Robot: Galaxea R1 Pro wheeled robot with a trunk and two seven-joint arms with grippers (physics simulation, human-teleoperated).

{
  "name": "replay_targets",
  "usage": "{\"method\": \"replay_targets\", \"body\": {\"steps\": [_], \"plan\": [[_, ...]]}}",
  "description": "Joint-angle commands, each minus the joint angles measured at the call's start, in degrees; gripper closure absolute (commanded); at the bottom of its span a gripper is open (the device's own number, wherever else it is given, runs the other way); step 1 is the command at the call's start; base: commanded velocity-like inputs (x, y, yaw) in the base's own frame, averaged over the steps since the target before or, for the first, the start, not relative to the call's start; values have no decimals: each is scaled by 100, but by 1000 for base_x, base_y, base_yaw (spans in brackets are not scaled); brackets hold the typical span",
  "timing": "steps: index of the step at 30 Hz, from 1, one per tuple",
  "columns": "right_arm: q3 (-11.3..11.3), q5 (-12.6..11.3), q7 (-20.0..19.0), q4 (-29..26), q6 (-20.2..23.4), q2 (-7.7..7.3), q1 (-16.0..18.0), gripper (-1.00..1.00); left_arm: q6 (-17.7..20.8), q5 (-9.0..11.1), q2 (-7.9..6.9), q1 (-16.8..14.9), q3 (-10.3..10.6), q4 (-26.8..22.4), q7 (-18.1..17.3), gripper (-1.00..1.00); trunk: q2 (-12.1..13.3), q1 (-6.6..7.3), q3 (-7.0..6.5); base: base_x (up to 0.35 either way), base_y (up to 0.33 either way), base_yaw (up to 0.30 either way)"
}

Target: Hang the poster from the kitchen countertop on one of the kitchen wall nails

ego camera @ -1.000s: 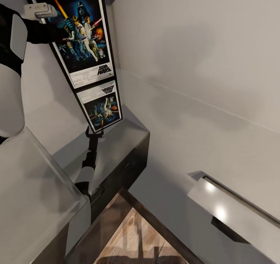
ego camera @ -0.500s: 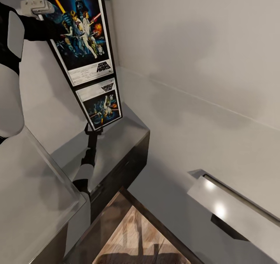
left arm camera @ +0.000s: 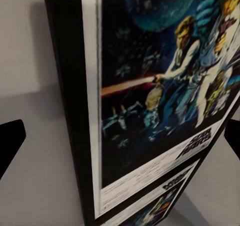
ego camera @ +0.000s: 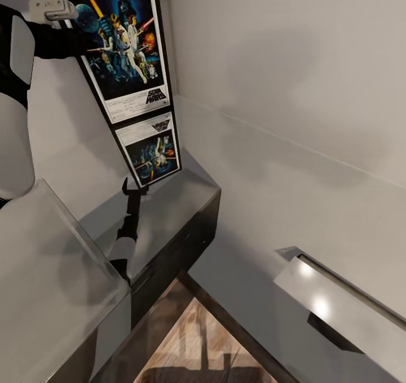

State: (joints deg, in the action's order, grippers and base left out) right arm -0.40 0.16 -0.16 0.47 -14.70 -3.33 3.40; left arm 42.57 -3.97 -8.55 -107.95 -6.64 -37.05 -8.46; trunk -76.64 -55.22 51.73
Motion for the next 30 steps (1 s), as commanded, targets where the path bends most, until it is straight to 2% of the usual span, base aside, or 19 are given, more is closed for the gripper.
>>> {"method": "replay_targets", "body": {"steps": [1, 30], "plan": [[-3, 1, -2, 5, -20, -1, 3, -100, 24, -43, 3, -3, -21, -4, -42, -100, -2, 0, 6, 0, 0, 4], [-7, 1, -2, 5, -22, -1, 3, -100, 24, -34, 3, -7, -21, -4, -42, -100, -2, 0, 258, 0, 0, 0]]}}
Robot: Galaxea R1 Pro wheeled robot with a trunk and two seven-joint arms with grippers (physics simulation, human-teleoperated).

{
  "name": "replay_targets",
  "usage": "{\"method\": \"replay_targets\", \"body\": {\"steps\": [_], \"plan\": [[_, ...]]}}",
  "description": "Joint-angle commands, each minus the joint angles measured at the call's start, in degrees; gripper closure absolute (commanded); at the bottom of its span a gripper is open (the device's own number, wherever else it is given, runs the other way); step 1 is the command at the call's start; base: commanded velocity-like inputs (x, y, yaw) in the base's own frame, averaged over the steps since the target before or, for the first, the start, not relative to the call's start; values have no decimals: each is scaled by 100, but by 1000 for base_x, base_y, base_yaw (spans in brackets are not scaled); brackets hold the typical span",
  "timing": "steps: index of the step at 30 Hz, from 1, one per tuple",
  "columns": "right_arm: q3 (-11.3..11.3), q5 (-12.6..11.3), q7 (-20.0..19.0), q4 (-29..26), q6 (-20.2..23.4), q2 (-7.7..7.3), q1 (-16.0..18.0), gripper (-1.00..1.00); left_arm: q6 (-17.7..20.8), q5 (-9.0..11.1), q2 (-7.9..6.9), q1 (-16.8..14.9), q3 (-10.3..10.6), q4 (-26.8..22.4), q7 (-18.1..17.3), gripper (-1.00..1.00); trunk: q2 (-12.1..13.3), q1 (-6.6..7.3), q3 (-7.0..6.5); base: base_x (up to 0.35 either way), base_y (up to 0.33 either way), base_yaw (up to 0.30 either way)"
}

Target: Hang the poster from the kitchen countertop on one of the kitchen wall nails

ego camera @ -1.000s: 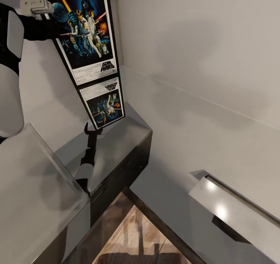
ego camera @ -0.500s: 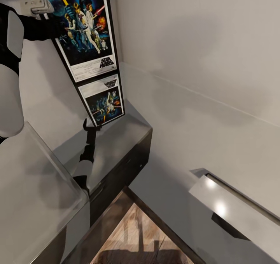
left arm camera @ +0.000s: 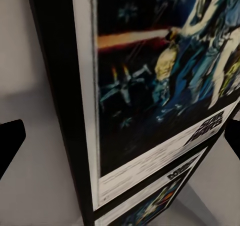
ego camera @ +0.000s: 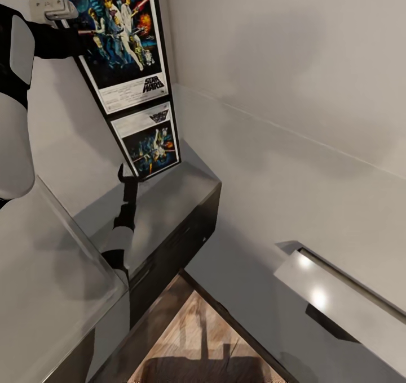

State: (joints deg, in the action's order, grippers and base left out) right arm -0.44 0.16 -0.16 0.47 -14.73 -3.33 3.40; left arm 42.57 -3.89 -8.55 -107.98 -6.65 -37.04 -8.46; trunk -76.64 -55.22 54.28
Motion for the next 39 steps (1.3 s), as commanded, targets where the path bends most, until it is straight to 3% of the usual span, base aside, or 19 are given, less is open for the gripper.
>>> {"method": "replay_targets", "body": {"steps": [1, 10, 23, 39], "plan": [[-3, 1, -2, 5, -20, -1, 3, -100, 24, -42, 3, -3, -21, -5, -41, -100, -2, 0, 13, 0, 0, 0], [-7, 1, -2, 5, -19, -1, 3, -100, 33, -58, 9, -7, -13, 14, -30, -100, -2, 0, 95, 0, 0, 0], [-9, 1, -2, 5, -19, -1, 3, -100, 48, -68, 20, -345, -12, 189, -16, -100, -2, 0, 210, 0, 0, 0], [-9, 1, -2, 5, -20, -1, 3, -100, 50, -60, 20, -391, -12, 180, -24, -100, -2, 0, 257, 0, 0, 0]]}}
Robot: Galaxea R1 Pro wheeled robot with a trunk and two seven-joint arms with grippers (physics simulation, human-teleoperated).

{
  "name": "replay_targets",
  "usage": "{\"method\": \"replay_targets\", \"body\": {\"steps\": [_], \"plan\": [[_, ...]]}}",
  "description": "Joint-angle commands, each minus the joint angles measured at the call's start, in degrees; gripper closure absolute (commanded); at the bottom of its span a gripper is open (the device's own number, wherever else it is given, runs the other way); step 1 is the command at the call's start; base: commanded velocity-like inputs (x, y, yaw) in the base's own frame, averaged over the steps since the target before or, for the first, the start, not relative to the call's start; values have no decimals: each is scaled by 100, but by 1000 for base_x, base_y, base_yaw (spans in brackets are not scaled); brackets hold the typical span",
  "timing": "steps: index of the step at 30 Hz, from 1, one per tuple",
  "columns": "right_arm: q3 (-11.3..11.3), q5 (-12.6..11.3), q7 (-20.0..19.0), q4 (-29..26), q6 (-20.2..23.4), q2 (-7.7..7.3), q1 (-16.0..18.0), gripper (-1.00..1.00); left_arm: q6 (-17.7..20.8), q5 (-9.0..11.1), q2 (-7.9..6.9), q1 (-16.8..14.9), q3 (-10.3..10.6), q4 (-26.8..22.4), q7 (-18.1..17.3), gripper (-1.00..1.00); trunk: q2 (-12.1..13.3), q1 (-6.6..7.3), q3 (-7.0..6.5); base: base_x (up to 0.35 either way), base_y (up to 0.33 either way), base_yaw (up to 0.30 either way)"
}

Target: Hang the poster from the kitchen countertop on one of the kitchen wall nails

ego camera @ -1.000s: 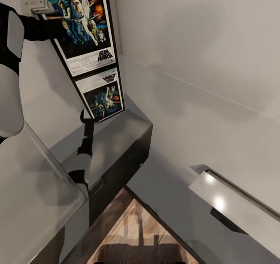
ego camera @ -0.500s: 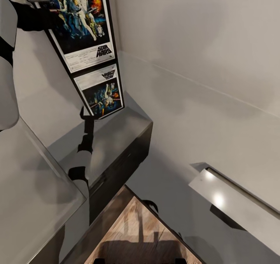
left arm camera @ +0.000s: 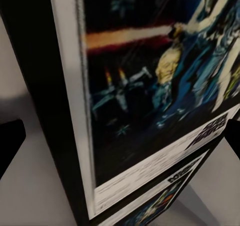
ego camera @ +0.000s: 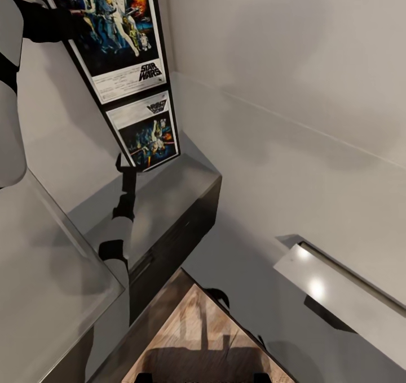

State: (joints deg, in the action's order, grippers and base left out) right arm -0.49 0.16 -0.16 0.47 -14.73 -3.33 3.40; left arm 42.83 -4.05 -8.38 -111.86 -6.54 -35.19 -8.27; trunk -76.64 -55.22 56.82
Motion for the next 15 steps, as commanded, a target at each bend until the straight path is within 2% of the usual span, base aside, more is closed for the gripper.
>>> {"method": "replay_targets", "body": {"steps": [1, 15], "plan": [[-4, 1, -2, 5, -20, -1, 2, -100, 23, -44, 3, -3, -23, -3, -43, -100, -2, 0, 11, 0, 0, 0], [-4, 1, -2, 5, -21, -1, 2, -100, 22, -43, -9, -10, -24, -6, -43, -100, -2, 0, 137, 0, 0, 0]]}}
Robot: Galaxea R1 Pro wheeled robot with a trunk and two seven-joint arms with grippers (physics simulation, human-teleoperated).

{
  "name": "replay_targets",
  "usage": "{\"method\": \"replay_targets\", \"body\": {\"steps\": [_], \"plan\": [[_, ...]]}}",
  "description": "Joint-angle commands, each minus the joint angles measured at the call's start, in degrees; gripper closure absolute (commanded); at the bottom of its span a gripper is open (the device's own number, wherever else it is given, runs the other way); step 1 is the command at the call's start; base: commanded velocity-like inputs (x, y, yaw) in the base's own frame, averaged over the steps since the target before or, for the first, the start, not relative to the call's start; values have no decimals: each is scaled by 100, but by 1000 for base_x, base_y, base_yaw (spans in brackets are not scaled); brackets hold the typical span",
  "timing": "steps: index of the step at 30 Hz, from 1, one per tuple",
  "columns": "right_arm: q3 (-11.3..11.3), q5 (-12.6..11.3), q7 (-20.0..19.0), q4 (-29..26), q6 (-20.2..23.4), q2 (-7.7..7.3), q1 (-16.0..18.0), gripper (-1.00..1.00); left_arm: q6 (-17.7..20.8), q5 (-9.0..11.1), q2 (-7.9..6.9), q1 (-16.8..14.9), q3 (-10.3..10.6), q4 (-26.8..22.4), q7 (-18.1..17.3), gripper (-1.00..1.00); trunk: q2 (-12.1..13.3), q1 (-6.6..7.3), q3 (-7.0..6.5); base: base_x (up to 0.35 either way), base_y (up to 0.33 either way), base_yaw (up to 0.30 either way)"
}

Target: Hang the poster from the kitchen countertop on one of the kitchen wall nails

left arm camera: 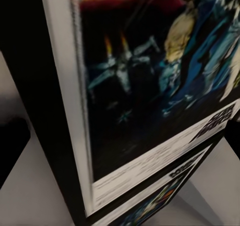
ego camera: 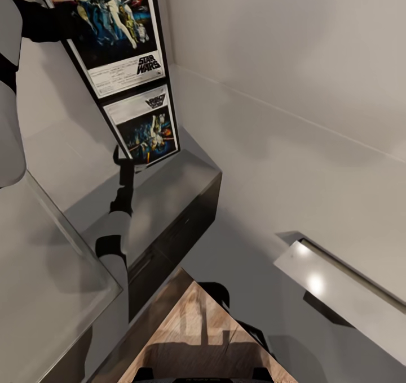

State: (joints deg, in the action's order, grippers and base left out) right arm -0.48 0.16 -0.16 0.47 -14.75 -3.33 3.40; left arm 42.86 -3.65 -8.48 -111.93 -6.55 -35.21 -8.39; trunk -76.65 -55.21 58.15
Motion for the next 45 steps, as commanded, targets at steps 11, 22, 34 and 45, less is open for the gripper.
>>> {"method": "replay_targets", "body": {"steps": [11, 22, 34, 45], "plan": [[-3, 1, -2, 5, -19, -1, 2, -100, 21, -83, -4, 3, -22, -14, -35, -100, -1, 0, 32, 0, 0, 0], [-4, 1, -2, 5, -19, -1, 2, -100, 21, -78, -4, 4, -21, -48, -40, -100, -1, 0, 94, 0, 0, 0], [-4, 1, -2, 5, -19, -1, 2, -100, 41, -51, -4, 4, -29, -90, -202, -100, -1, 0, 126, 0, 0, 0], [-4, 1, -2, 5, -19, -1, 2, -100, 43, -49, -13, 3, -38, -105, -647, -100, -1, 0, 126, 0, 0, 0]]}}
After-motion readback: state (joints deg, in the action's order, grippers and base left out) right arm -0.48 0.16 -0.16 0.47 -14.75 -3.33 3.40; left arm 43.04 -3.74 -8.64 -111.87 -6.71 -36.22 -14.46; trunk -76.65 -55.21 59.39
